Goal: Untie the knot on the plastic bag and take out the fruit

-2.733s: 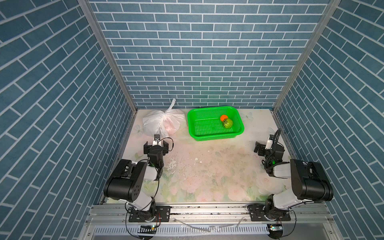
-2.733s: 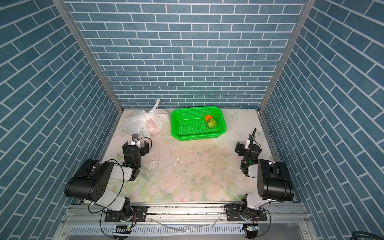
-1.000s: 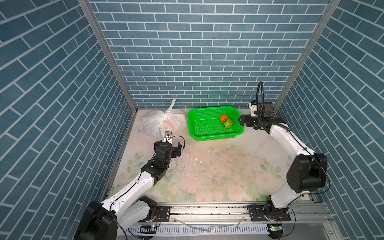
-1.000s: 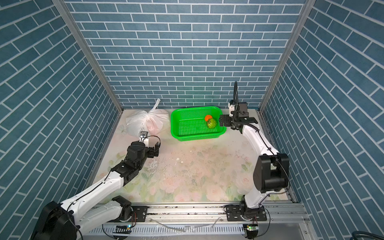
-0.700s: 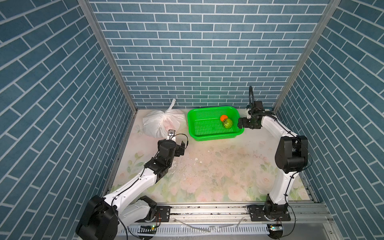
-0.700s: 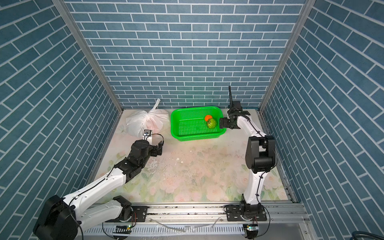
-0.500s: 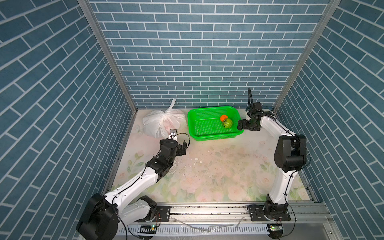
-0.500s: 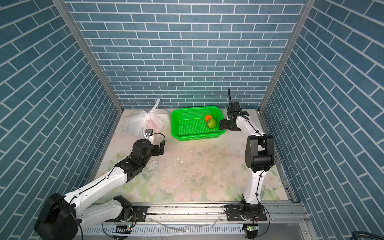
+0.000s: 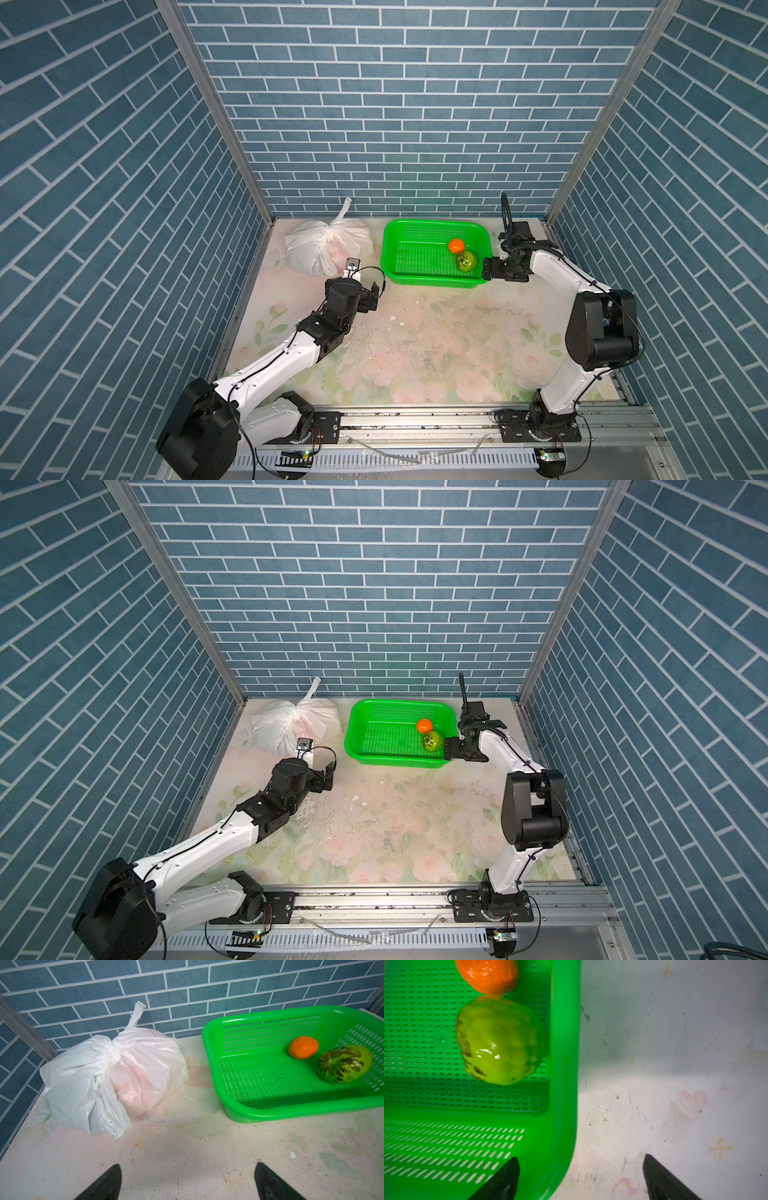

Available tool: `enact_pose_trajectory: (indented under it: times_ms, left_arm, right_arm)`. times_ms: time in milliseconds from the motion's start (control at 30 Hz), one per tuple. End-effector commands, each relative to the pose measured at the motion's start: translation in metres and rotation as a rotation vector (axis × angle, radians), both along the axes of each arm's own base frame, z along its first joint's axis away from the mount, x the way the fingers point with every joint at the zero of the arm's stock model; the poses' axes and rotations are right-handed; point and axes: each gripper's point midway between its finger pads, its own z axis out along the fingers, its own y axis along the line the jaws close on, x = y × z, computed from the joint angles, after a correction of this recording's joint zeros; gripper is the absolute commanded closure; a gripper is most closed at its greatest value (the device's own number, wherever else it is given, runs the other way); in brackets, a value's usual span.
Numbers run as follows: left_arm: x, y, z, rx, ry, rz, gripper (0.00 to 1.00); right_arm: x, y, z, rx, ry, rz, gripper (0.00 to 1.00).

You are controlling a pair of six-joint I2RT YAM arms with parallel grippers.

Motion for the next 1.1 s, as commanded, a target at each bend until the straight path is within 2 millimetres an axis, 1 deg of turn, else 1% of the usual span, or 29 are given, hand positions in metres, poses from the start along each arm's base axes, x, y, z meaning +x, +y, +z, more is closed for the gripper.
enact_pose_trajectory:
  times_ms: [0, 67, 133, 200, 233, 333, 433, 533, 567, 667, 733, 833, 933, 1000, 1067]
  left_arm:
    - [0.000, -0.001, 0.005, -0.005, -0.006, 0.009, 0.00]
    - [-0.002, 0.001, 0.003, -0.007, -0.001, 0.014, 0.00]
    - [-0.005, 0.002, 0.002, -0.013, -0.002, 0.017, 0.00]
    - [-0.008, 0.004, 0.001, -0.016, -0.001, 0.022, 0.00]
    - [-0.010, 0.006, 0.001, -0.017, 0.000, 0.026, 0.00]
    - [-0.016, 0.010, -0.003, -0.015, 0.014, 0.029, 0.00]
    - [-0.022, 0.014, -0.006, -0.026, 0.024, 0.038, 0.00]
    - [-0.028, 0.019, -0.009, -0.044, 0.034, 0.054, 0.00]
    - [-0.030, 0.020, -0.010, -0.050, 0.037, 0.060, 0.00]
    - [-0.036, 0.025, -0.012, -0.068, 0.042, 0.074, 0.00]
    - [-0.040, 0.028, -0.012, -0.074, 0.043, 0.080, 0.00]
    - [-0.043, 0.031, -0.014, -0.075, 0.048, 0.085, 0.00]
    - [-0.045, 0.033, -0.018, -0.067, 0.059, 0.088, 0.00]
    - [-0.046, 0.034, -0.018, -0.064, 0.061, 0.090, 0.00]
    - [-0.045, 0.033, -0.019, -0.064, 0.062, 0.088, 0.00]
  right_arm:
    - [-0.043, 0.003, -0.009, 0.026, 0.088, -0.016, 0.10]
    - [-0.063, 0.007, -0.016, 0.029, 0.121, -0.007, 0.11]
    - [-0.080, 0.013, -0.018, 0.044, 0.138, 0.007, 0.12]
    - [-0.094, 0.026, -0.008, 0.075, 0.131, 0.054, 0.12]
    - [-0.098, 0.033, 0.002, 0.082, 0.109, 0.085, 0.12]
    - [-0.101, 0.056, 0.034, 0.122, 0.027, 0.225, 0.10]
    - [-0.095, 0.082, 0.061, 0.160, -0.033, 0.380, 0.09]
    - [-0.088, 0.106, 0.069, 0.143, -0.046, 0.535, 0.08]
    - [-0.085, 0.113, 0.069, 0.129, -0.049, 0.578, 0.08]
    - [-0.077, 0.136, 0.060, 0.094, -0.035, 0.677, 0.09]
    - [-0.071, 0.153, 0.050, 0.075, -0.037, 0.730, 0.09]
    - [-0.061, 0.173, 0.035, 0.040, -0.060, 0.766, 0.10]
    - [-0.055, 0.183, 0.017, -0.006, -0.059, 0.783, 0.13]
    - [-0.050, 0.186, 0.005, -0.044, -0.051, 0.782, 0.16]
    - [-0.048, 0.188, -0.006, -0.065, -0.033, 0.780, 0.21]
